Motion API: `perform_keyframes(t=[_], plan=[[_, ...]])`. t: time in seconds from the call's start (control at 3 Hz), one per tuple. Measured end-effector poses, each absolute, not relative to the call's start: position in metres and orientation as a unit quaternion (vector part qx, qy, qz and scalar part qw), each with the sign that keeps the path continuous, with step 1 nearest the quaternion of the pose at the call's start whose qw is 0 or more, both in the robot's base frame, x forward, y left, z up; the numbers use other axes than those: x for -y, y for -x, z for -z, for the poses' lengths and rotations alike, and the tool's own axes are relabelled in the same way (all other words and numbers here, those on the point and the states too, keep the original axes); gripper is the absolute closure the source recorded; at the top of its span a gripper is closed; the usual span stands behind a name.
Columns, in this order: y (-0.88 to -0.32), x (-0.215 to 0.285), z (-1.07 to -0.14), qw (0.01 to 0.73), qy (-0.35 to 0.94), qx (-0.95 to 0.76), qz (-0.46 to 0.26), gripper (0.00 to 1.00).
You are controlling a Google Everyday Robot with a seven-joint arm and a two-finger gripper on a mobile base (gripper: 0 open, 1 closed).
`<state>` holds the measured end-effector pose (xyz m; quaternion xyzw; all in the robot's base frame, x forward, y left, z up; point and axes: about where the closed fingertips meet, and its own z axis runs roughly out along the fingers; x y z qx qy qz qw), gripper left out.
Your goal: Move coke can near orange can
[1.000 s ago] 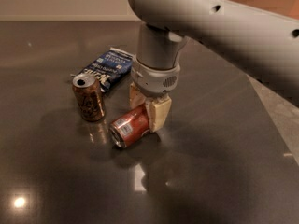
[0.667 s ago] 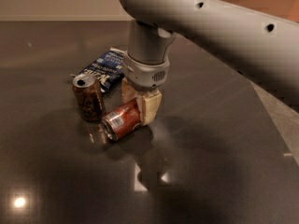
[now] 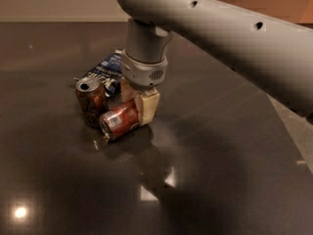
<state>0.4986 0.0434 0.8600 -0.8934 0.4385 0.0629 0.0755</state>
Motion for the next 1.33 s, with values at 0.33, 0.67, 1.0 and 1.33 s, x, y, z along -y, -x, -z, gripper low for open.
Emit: perform_keyframes(t=[0.33,0.67,1.0,1.33], plan=[[-0.4997,-0.0475,-0.8542,0.074,0.893,-0.439,-0.07,0.36],[-0.5006,-0.0492,-0.8546,0.078,0.893,-0.439,-0.068,0.12],[-0.5012,-0.0506,-0.8547,0.08,0.893,-0.439,-0.066,0.0],[-0.5012,-0.0507,-0.8547,0.08,0.893,-0.439,-0.066,0.0]])
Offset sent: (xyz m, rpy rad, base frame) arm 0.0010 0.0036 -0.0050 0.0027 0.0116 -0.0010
